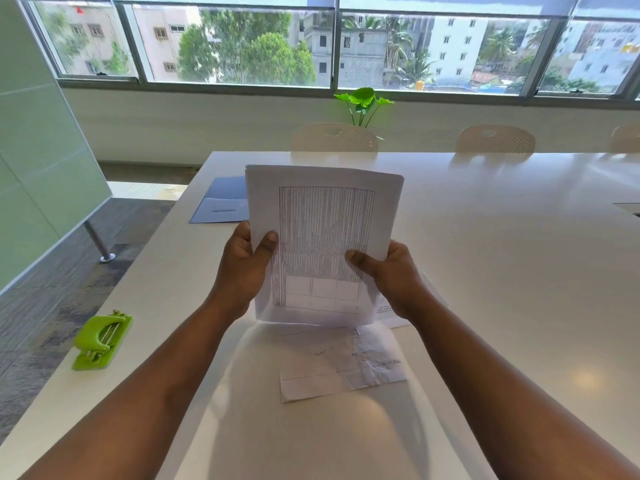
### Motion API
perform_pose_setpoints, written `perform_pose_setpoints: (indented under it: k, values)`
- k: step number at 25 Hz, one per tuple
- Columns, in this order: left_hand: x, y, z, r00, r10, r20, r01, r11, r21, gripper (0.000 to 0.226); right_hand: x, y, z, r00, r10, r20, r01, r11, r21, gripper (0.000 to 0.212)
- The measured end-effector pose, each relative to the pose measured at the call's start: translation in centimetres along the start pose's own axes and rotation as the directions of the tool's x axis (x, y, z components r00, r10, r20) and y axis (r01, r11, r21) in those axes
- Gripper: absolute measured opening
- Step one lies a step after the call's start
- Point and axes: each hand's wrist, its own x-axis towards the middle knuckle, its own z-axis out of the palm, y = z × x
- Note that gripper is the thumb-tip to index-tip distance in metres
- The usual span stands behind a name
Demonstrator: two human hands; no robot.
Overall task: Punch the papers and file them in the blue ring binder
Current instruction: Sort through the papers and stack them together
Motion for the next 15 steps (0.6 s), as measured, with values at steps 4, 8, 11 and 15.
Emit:
perform_pose_setpoints:
  k: [4,8,11,15]
  values:
    - [-0.2,1.1,-0.1,0.999,0.05,-0.002,-0.05,0.998,-0.025,0.017,-0.1,-1.4,0.4,0.996,-0.071,-0.05,0.071,0.997,0.01,0.01]
    - [-0.8,-0.1,-0.1,0.989,-0.087,0.119,0.098,0.992,-0.082,0.024,-0.1,-0.7,1.0,0.996,-0.058,-0.07,0.054,0.997,-0.06,0.006]
    - [-1.6,-0.8,0.0,0.989,-0.101,0.111,0.111,0.99,-0.084,0.023,-0.5,0.5,1.1,0.998,-0.019,-0.053,0.007,0.978,-0.207,0.009]
    - [-1.7,-0.7,0.1,0.998,-0.04,0.049,0.044,0.996,-0.078,0.018,-0.5,0.3,0.7,0.998,-0.032,-0.06,0.027,0.996,-0.081,0.013]
